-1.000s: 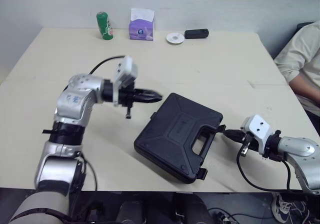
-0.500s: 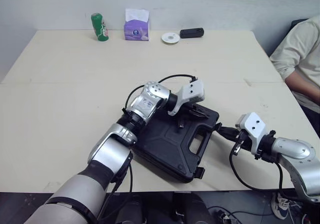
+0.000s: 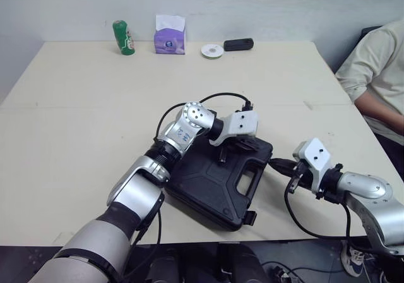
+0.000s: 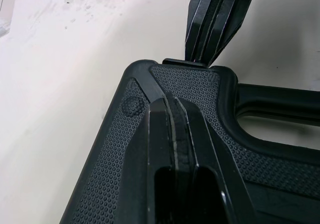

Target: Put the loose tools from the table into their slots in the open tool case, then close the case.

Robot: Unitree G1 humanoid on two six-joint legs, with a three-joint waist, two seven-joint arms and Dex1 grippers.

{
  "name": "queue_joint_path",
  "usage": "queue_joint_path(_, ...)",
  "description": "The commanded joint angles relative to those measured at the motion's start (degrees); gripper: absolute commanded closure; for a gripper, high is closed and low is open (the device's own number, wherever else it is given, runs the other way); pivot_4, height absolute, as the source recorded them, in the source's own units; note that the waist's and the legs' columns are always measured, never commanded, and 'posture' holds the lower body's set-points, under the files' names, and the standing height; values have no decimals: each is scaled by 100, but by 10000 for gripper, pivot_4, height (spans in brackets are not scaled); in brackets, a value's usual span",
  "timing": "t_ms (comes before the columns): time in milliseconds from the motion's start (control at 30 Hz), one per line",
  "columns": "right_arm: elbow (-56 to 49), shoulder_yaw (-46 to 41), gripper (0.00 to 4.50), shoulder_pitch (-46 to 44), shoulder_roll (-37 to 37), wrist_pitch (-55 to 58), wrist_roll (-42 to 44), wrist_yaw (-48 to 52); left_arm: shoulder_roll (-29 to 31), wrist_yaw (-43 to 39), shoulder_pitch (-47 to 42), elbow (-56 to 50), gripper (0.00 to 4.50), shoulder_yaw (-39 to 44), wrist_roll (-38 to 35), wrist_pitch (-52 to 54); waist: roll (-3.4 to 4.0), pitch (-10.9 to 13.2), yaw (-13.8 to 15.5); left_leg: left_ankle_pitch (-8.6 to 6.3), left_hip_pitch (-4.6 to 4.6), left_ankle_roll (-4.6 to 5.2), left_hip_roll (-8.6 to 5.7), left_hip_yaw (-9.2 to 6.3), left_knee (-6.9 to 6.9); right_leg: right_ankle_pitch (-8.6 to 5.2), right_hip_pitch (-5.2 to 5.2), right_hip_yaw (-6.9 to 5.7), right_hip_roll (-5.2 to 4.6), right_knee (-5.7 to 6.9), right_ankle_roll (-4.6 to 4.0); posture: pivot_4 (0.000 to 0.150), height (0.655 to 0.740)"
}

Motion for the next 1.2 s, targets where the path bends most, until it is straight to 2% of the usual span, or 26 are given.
queue_joint_path(33,-462,-6,45000,-285,36,-141,147,14,-60,-232,490,357,44681,-589,577,203,0,-1,-11,0,1,0,0,0,0,0,0,0,0,0,0,1500,7316)
queue_joint_path(533,-873,106,45000,-705,-22,592,366,141,-127,-114,539,354,44681,-600,682,92,0,-10,-135,-5,6,2,8,1,-1,-4,1,1,2,6,-7,1500,7316)
queue_joint_path(733,-1054,11,45000,-844,-69,925,645,101,-125,-107,574,319,44681,-590,727,114,-11,-79,-10,-11,4,-1,8,-7,0,-4,4,-5,1,-2,-7,1500,7316)
queue_joint_path(900,-975,63,45000,-670,-239,795,414,50,-43,-98,583,261,44681,-489,689,170,-13,-83,26,-18,0,4,7,-7,0,-4,4,-5,-1,-9,-7,1500,7316)
queue_joint_path(1067,-892,-437,45000,-279,-564,773,463,140,377,-338,521,-119,44681,-186,432,403,-10,-84,0,-28,0,21,8,-6,-1,-4,3,-5,-1,-8,-7,1500,7316)
queue_joint_path(1200,-531,-471,45000,-53,-717,582,258,127,435,-299,434,-138,44681,-93,420,431,-9,-85,3,-31,3,27,8,-5,-1,-4,3,-5,0,-4,-8,1500,7316)
